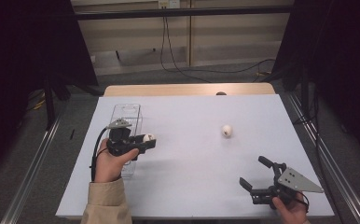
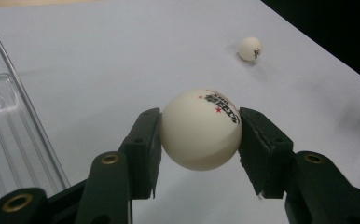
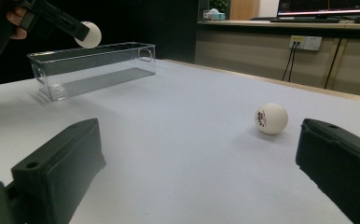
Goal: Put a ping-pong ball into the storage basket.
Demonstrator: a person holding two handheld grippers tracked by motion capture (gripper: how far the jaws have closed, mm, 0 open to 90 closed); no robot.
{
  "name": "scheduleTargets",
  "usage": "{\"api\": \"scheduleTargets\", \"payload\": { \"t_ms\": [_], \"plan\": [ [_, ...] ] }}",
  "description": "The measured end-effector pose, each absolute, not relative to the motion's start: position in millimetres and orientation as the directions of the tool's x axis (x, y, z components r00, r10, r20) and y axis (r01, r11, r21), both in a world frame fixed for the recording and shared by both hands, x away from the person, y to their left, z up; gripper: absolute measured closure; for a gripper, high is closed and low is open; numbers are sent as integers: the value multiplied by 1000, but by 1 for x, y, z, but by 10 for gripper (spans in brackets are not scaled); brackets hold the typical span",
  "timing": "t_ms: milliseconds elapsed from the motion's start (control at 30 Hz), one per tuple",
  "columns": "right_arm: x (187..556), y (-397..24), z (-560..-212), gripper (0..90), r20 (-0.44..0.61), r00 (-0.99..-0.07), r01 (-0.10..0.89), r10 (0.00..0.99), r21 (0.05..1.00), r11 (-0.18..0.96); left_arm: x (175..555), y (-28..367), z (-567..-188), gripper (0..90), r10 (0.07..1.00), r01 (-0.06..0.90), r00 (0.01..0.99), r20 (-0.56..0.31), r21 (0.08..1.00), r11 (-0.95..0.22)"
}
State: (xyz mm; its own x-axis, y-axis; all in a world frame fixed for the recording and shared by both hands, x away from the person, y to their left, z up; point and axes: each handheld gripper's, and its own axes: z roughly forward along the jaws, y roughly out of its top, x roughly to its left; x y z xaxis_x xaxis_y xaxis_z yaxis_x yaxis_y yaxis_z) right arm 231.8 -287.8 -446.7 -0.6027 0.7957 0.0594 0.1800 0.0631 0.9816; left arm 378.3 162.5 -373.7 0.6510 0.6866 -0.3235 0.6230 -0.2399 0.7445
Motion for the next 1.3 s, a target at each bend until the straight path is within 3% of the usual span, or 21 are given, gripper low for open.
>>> {"api": "scheduleTargets", "payload": {
  "t_ms": [1300],
  "plan": [
    [232,-288,-447,1,60,-603,180,796,982,62,378,179,-372,509,725,618,622,-296,754,-222]
  ]
}}
